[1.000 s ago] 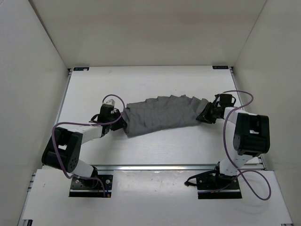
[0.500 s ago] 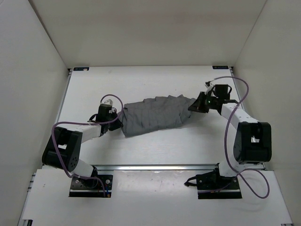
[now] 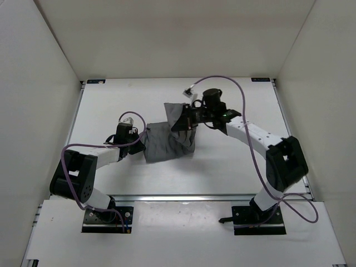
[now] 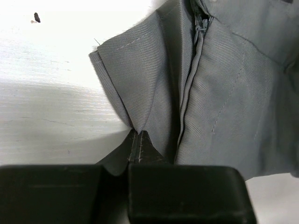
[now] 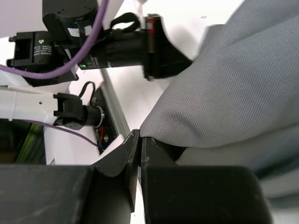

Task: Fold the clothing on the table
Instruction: Fold the skirt

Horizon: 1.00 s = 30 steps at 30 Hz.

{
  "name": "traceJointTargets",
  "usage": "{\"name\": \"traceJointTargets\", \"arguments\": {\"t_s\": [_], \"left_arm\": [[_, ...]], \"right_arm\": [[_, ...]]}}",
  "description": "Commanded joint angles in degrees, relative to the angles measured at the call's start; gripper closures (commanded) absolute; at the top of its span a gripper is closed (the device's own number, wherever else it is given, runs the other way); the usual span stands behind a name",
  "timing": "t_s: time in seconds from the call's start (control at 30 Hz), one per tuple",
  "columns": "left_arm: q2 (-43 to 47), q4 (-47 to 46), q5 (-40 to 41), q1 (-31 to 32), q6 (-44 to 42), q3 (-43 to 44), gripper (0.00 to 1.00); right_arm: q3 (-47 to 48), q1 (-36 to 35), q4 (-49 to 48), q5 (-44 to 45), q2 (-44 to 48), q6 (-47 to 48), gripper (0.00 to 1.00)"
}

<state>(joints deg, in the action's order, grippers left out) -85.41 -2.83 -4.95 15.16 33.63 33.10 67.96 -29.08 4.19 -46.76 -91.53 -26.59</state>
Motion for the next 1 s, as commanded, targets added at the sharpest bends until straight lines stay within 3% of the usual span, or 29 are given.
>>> {"name": "traceJointTargets", "arguments": {"t_s": [0.0,0.27,0.57,0.97], "left_arm": [[0.1,1.0,-0.3,0.5,0.0,-0.3,1.0],[0.8,0.6,-0.2,0.0,0.1,-1.1,1.0],[1.1,0.4,-0.3,0.2,0.4,-1.4,1.0],[2.7,1.1,-2.3,-1.1,-0.2,-2.1,1.0]], "right_arm": [[5.7,-5.0,-4.8,-3.5,-5.1,-1.7,1.0],[9.4,-10.8,-5.4,-6.1,-15.7,-1.8,1.0],[11.8,-13.1,-7.5,-2.1,-21.8,-2.5,1.0],[21.6,-14.9,1.0,1.8,-33.0,0.0,1.0]]}}
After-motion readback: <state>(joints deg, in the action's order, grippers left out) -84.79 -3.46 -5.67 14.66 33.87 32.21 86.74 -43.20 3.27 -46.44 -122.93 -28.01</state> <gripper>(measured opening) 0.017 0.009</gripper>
